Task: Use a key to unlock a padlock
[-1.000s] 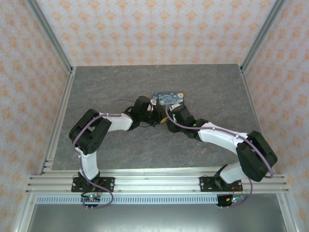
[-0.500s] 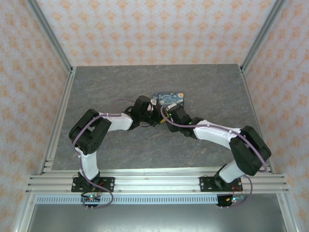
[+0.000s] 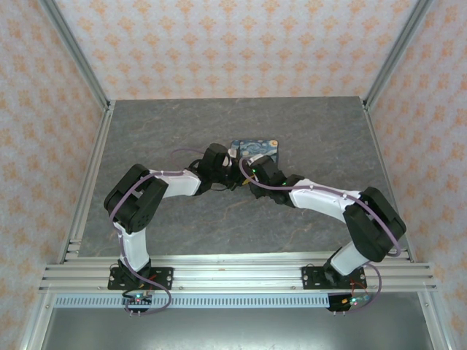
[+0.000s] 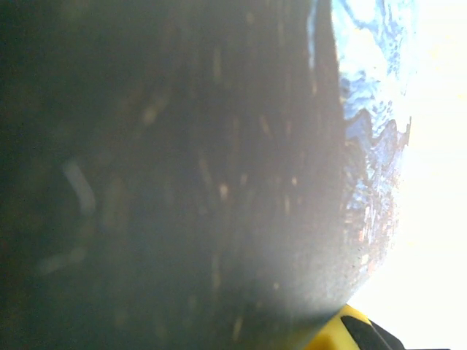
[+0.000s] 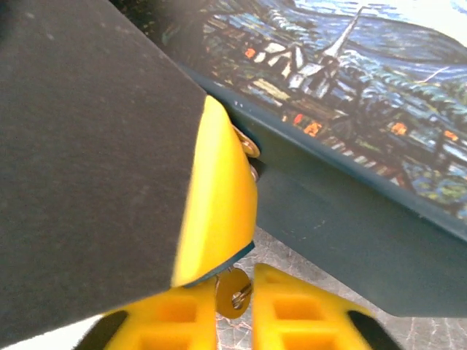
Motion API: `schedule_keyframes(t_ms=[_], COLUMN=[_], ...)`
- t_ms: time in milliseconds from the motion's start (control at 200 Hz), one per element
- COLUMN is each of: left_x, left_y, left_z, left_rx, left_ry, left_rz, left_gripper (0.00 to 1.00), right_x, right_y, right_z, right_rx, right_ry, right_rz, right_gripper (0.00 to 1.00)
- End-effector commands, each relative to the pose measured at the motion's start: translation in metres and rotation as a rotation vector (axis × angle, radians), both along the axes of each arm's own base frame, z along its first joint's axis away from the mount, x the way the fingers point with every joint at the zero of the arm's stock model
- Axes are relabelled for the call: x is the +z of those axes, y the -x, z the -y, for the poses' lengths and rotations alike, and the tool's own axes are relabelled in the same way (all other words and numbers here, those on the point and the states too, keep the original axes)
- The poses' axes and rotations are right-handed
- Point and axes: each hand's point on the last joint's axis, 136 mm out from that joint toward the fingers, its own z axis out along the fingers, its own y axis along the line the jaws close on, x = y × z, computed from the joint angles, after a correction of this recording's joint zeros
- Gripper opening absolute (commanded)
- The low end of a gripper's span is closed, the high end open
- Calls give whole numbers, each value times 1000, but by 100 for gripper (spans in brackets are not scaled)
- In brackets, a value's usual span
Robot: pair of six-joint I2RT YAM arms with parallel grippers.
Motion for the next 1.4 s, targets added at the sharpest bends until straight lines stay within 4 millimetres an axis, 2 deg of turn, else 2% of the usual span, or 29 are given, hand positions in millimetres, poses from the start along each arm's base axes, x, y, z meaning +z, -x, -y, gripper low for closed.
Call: schedule_keyframes(t_ms=[0, 85, 180, 220, 300, 335, 390, 550, 696, 891, 1051, 1076, 1086, 1111, 1396], left_x=[3, 1, -1, -2, -5, -7, -10, -23, -37, -56, -60, -59, -68, -72, -72], left_y=[9, 9, 10, 10, 11, 11, 12, 17, 25, 36, 42, 42, 44, 45, 50], left_z=[4, 4, 3, 3, 1, 1, 0, -6, -15, -26, -23, -23, -24, -24, -26], left_rx=[-32, -33, -32, -32, -32, -33, -35, -51, -89, -133, -161, -163, -167, -172, -178], left_ry=[23, 22, 19, 17, 9, 4, -7, -62, -152, -247, -262, -263, -274, -281, -293], left_rz=[-54, -56, -58, -60, -63, -63, -64, -66, -59, -77, -75, -72, -90, -96, -90], left_gripper=[0, 0, 0, 0, 0, 0, 0, 0, 0, 0, 0, 1, 2, 3, 29], right_x=[18, 22, 24, 24, 27, 29, 32, 46, 51, 41, 32, 31, 31, 29, 19], right_y=[-12, -9, -5, -2, 3, 6, 10, 22, 28, 31, 28, 27, 27, 25, 10], right_z=[-6, -10, -14, -16, -17, -15, -12, 0, 7, 2, -10, -11, -11, -12, -4], right_rx=[-30, -21, -12, 1, 8, 5, 0, -41, -104, -196, -241, -248, -252, -262, -365], right_ry=[-53, -91, -121, -137, -169, -186, -224, -360, -484, -621, -749, -763, -768, -776, -815], right_rz=[40, 28, 7, -7, -30, -41, -61, -89, -110, -183, -243, -246, -248, -255, -230], right_gripper=[7, 0, 1, 9, 37, 43, 48, 52, 56, 59, 61, 61, 61, 61, 62])
